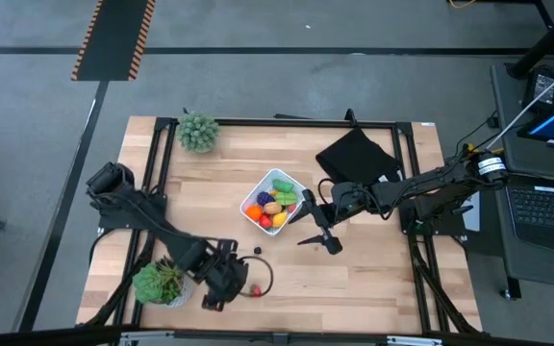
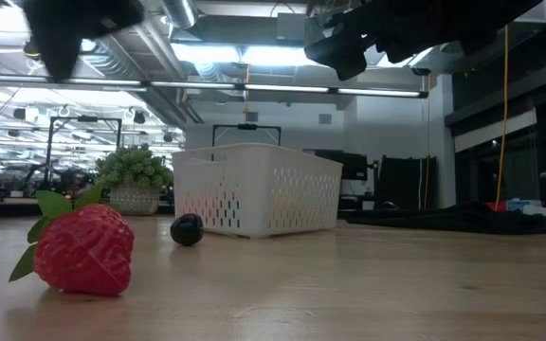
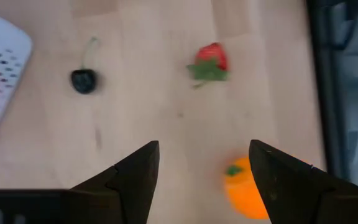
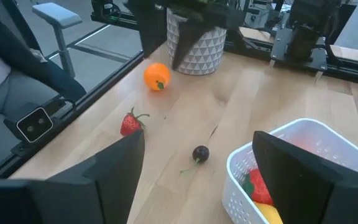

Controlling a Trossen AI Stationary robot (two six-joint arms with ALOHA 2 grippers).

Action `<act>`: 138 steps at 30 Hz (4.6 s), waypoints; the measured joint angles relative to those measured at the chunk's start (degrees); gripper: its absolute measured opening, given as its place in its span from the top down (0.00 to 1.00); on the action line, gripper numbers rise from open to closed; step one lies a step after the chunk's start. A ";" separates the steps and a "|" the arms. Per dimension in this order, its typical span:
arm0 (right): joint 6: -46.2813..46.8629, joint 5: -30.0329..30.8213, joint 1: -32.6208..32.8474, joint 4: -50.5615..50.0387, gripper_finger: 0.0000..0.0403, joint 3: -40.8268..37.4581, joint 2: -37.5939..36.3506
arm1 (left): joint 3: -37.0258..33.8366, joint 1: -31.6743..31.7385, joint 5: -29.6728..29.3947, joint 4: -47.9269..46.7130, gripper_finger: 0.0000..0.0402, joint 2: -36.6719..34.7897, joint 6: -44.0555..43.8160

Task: Pick and placing Produce into tupperware
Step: Put the orange into the white bin

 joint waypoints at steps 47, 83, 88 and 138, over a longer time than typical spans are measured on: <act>8.96 -0.02 5.11 13.81 0.26 0.02 11.93 | 14.69 -10.99 -0.90 -5.64 0.44 12.83 -8.49; 7.48 -0.07 6.11 13.64 0.26 -0.02 11.87 | 10.68 -12.97 -5.40 -7.99 0.16 12.66 -32.81; 6.57 -0.07 6.97 13.62 0.26 -0.02 11.87 | 7.19 -13.06 -1.64 -0.55 0.16 12.70 -33.54; 6.40 -0.07 9.25 13.68 0.26 -0.02 11.85 | -0.50 -13.48 -2.10 4.46 0.16 12.85 -37.98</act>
